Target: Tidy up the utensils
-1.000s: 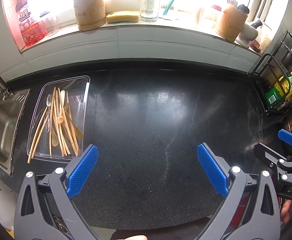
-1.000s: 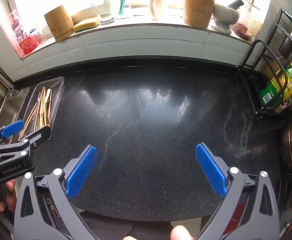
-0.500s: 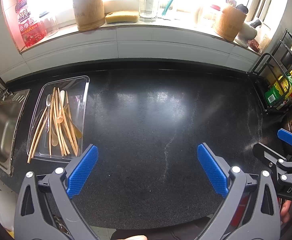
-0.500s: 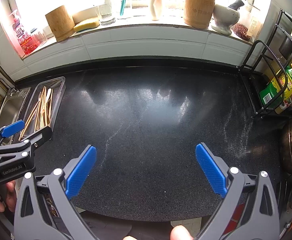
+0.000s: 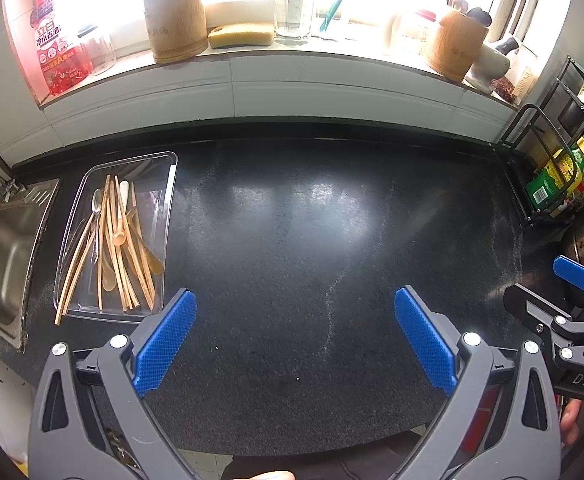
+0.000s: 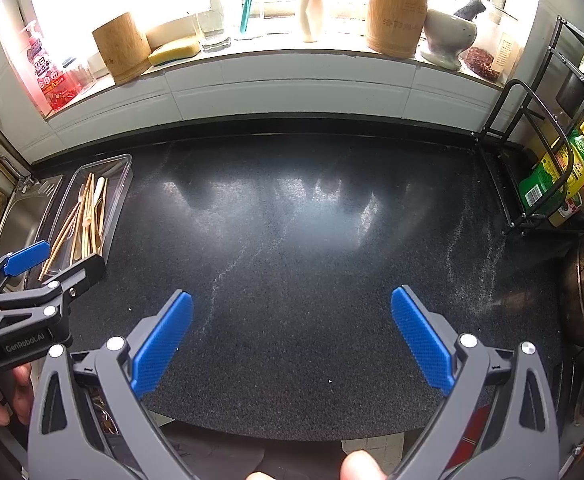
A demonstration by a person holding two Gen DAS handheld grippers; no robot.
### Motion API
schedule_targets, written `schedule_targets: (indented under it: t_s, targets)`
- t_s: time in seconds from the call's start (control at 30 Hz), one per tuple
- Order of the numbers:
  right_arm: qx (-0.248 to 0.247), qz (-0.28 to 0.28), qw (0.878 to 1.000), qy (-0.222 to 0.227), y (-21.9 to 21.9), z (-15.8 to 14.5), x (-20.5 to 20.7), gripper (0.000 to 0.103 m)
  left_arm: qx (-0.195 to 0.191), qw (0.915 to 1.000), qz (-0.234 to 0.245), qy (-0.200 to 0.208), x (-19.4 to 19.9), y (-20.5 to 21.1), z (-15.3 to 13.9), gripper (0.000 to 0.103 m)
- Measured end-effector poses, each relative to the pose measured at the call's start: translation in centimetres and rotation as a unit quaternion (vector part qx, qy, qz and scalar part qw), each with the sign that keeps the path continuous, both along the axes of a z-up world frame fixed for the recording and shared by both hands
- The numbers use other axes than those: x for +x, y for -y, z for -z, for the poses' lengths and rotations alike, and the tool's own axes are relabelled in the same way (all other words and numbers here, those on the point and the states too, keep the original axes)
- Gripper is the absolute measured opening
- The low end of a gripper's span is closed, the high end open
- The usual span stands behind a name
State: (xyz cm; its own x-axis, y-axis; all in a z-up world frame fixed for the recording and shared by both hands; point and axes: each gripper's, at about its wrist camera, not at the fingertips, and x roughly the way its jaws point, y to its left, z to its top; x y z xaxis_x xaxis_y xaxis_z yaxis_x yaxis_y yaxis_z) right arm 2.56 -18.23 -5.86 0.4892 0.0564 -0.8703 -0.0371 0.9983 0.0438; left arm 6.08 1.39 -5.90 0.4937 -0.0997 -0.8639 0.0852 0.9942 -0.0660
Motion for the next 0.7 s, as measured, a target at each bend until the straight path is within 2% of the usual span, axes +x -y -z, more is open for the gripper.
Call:
schedule_targets:
  t_s: [0.7]
  targets:
    - [-0.002,0.0,1.0,0.003,0.12,-0.27,-0.8,0.096,0.006,0.9999,0.009,0.002,-0.27,-0.04,-0.25,0.097]
